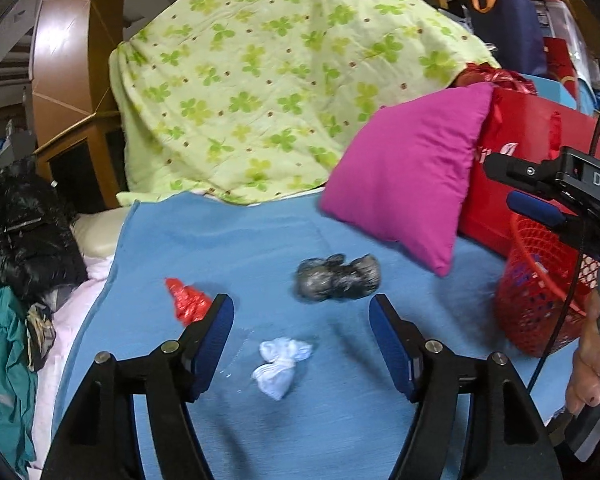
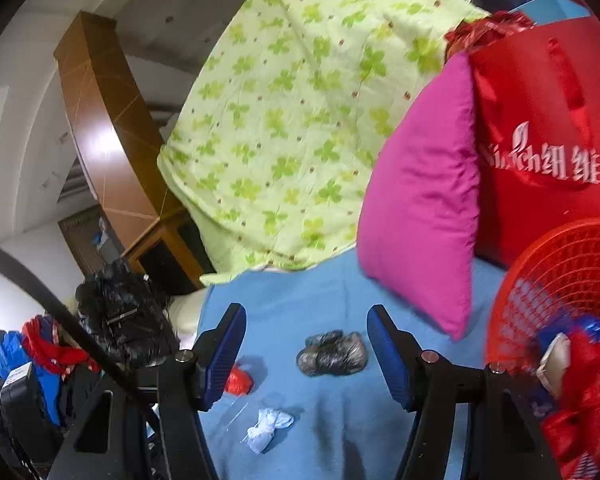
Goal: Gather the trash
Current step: 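Bring both tools back over the blanket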
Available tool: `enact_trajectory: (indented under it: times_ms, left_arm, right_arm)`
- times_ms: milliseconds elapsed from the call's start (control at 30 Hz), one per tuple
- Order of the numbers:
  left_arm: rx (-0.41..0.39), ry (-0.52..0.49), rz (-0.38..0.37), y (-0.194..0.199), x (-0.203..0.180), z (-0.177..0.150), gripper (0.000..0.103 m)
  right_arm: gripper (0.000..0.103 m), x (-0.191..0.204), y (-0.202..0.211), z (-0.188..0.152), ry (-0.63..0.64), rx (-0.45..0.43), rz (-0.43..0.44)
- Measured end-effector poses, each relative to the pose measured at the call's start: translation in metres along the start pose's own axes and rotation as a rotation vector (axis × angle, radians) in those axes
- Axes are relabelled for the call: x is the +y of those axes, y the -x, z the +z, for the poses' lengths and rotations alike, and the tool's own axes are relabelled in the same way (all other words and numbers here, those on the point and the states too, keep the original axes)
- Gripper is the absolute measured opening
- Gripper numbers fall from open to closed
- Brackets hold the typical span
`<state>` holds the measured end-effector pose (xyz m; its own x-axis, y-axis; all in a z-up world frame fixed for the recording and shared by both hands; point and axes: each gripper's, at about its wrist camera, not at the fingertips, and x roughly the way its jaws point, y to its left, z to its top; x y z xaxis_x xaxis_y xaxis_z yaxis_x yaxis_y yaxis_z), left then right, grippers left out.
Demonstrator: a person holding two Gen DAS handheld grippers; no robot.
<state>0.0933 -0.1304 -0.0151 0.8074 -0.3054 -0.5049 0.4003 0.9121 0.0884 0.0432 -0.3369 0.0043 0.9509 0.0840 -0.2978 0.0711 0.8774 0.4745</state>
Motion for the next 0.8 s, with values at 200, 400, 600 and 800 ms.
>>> enact_trajectory:
  times_ms: [200, 400, 600, 800]
  left_arm:
    - [0.061, 0.042, 0.073, -0.03, 0.047, -0.025, 0.075]
    - [0.176, 0.137, 0.245, -0.07, 0.116, -0.068, 0.075]
    - [0.27, 0.181, 0.317, -0.09, 0.144, -0.084, 0.075]
    - [0.39, 0.328, 0.278, -0.105, 0.169, -0.101, 0.075]
  right_arm:
    - [0.069, 0.007, -0.027, -0.014, 0.025, 0.081, -0.029]
    - [0.069, 0.009, -0.054, -0.026, 0.05, 0.172, -0.075]
    - [0.069, 0.011, -0.088, -0.049, 0.071, 0.311, -0.115]
    - [0.069, 0.018, -0.114, -0.072, 0.046, 0.398, -0.106]
